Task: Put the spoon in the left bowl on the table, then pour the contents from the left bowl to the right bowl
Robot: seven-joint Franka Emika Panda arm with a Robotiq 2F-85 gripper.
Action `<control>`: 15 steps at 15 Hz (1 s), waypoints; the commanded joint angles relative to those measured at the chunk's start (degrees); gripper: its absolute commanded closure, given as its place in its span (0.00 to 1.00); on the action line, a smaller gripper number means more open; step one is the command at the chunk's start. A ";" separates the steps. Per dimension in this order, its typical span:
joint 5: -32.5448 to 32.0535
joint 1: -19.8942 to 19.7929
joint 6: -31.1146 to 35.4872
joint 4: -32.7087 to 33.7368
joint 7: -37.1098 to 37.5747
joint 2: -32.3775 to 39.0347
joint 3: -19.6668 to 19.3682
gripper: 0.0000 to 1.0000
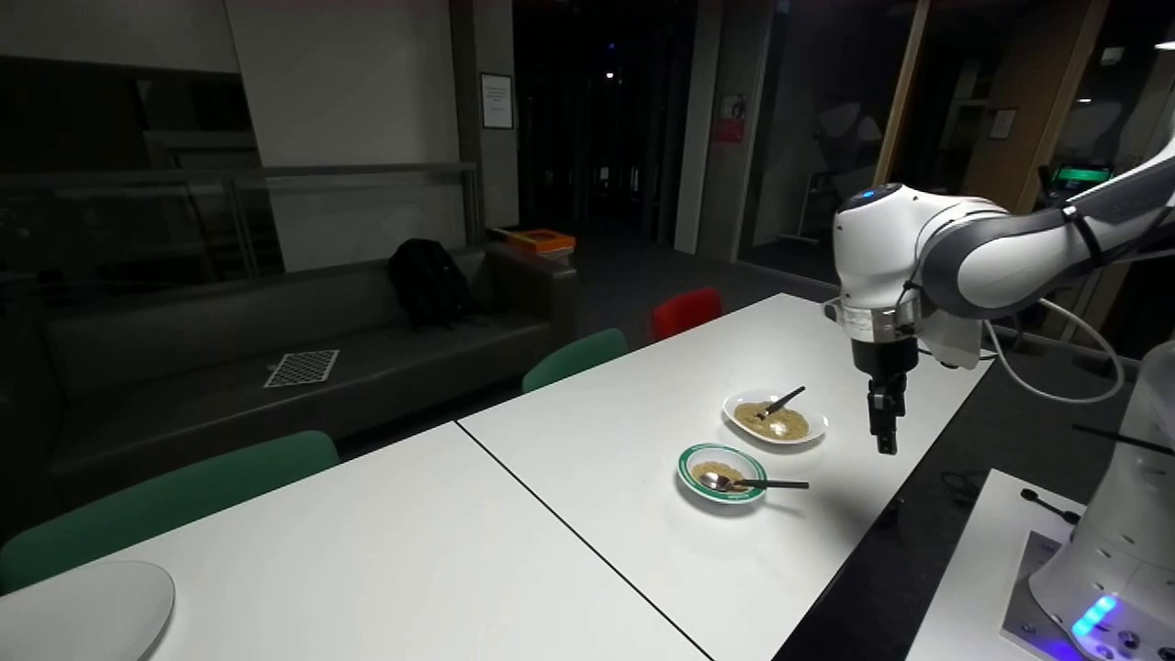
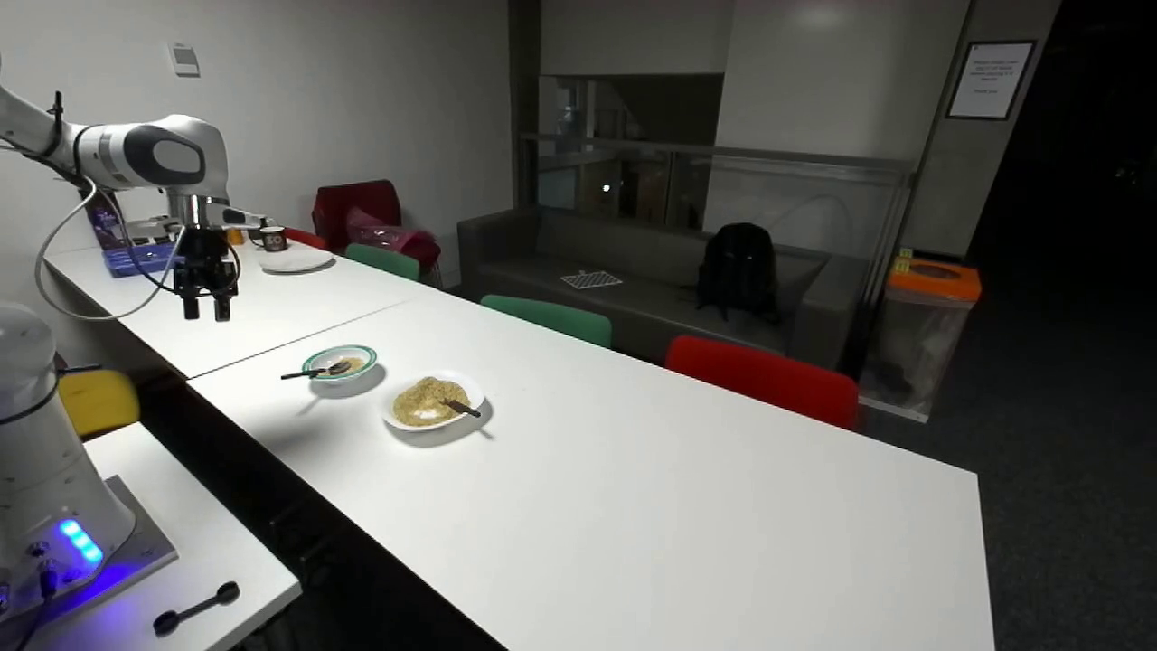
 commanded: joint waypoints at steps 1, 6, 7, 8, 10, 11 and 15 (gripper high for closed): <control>0.00 0.59 0.80 -0.36 0.93 -0.29 -0.50 0.00; -1.05 0.37 8.63 -2.27 -1.14 3.02 -0.72 0.00; -1.20 0.18 10.82 -2.50 -1.19 4.23 -0.82 0.00; -1.73 -0.15 13.15 -2.64 -0.99 5.61 -0.84 0.00; -2.52 -0.82 17.15 -2.44 -0.64 8.90 -1.22 0.00; -2.71 -1.23 18.80 -1.87 -0.46 10.99 -1.51 0.00; -4.83 -2.09 22.84 1.23 0.15 17.71 -2.83 0.00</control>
